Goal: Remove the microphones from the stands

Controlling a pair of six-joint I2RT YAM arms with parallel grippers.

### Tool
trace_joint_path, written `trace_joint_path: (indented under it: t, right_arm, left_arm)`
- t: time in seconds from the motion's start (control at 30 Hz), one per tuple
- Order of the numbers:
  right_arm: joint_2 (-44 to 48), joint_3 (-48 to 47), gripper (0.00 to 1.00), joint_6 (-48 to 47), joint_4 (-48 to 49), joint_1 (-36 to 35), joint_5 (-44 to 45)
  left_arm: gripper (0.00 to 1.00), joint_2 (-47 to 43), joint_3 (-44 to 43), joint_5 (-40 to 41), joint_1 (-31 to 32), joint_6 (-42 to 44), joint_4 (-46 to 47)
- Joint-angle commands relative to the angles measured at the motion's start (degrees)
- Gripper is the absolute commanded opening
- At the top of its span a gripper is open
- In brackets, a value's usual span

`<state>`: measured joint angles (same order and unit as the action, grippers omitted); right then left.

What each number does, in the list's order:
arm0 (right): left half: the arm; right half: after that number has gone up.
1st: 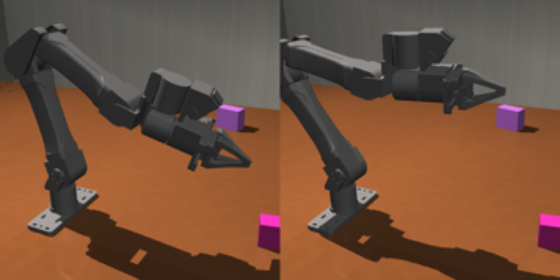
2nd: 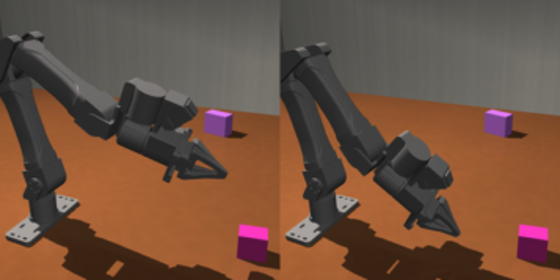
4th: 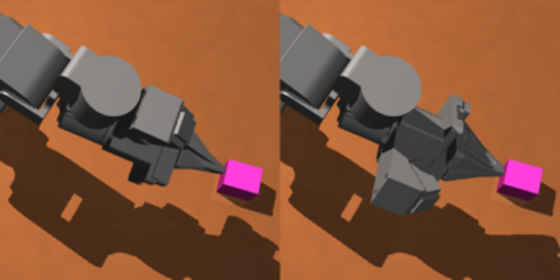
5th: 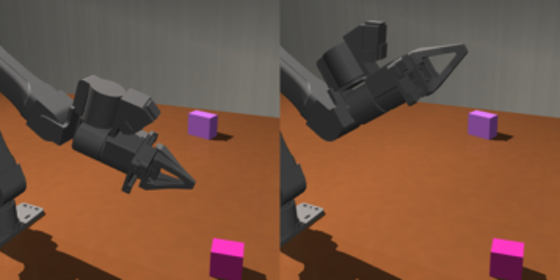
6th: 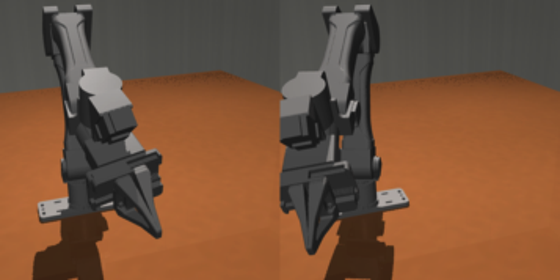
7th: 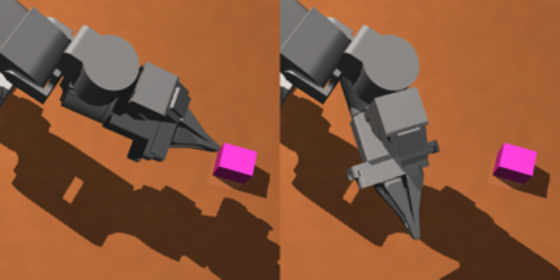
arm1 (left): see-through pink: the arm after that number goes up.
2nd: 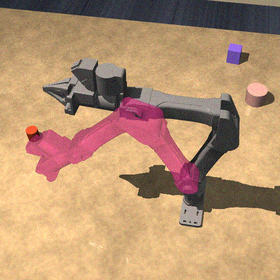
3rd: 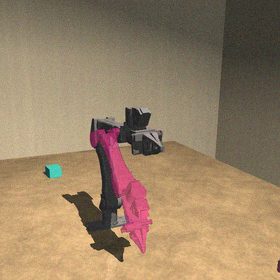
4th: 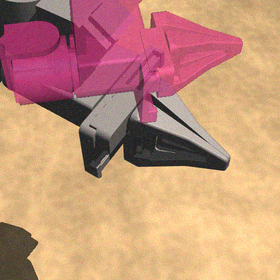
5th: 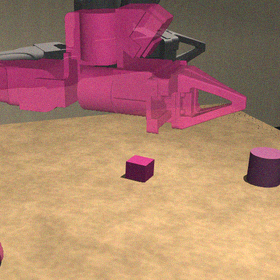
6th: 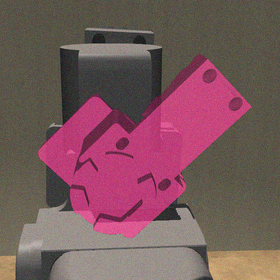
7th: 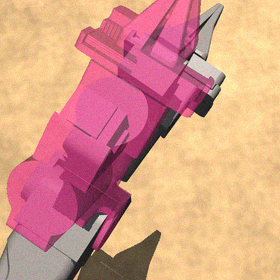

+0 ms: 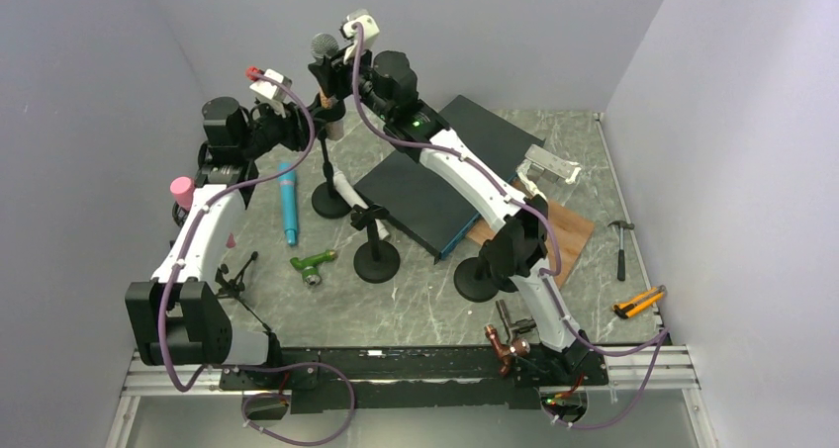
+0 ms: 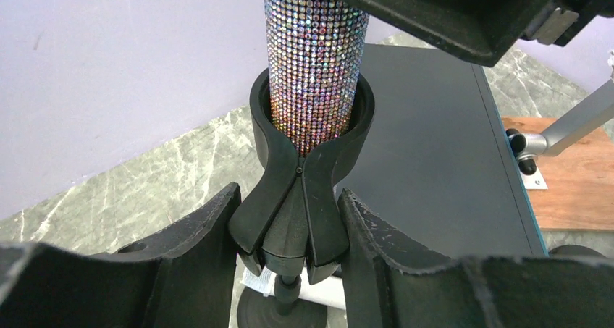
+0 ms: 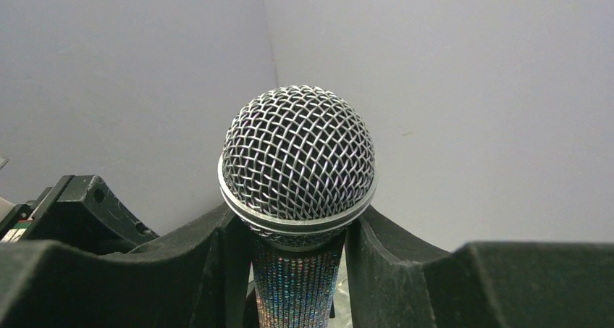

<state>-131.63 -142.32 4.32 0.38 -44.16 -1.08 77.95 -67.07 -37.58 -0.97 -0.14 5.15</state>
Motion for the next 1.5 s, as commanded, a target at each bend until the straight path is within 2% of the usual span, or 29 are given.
trace_joint_path:
  t: [0.0, 0.1, 0.17, 0.27, 0.47, 0.83, 1.33, 1.37, 1.47]
  right_arm:
    - [5.55, -0.95, 0.00, -7.25, 9.65, 8.21, 10.85]
    - [6.99, -0.39, 0.00, -5.39, 8.86, 10.22, 10.47]
    - [7.10, -0.96, 0.00, -4.44, 8.10, 11.14, 6.03]
    - [5.73, -1.74, 0.00, -0.35, 8.59, 11.05, -1.87]
    - [3.32, 0.02, 0.00, 1.02, 11.25, 10.17, -2.59]
    - [1.88, -1.19, 0.00, 1.73, 8.64, 7.04, -2.98]
    - [3.03, -4.20, 0.00, 2.84, 11.07, 6.49, -1.70]
    - [2.71, -4.86, 0.00, 2.81, 10.98, 6.42, -1.68]
    - [2.62, -4.83, 0.00, 2.77, 10.83, 6.31, -1.91]
  left_arm:
    - [0.00, 1.28, -2.23, 4.08, -1.35, -1.53, 2.80]
    - [0.00, 3.96, -5.40, 3.50, -1.35, -1.45, 3.03]
    - [0.00, 5.48, -7.06, 1.09, -1.40, -0.82, 3.50]
    - [0.00, 7.86, -9.23, -10.71, -1.37, 1.19, 4.00]
    - [0.00, 6.34, -6.86, -15.49, -1.43, 3.89, 1.60]
    - [0.00, 6.39, -3.81, -12.03, -2.26, 2.43, 0.01]
    - [0.00, 5.88, -3.11, -9.85, -2.56, 5.31, -3.22]
    - [0.03, 5.75, -3.07, -10.24, -2.62, 5.20, -3.03]
    - [0.31, 4.74, -2.30, -9.81, -2.63, 3.97, -1.50]
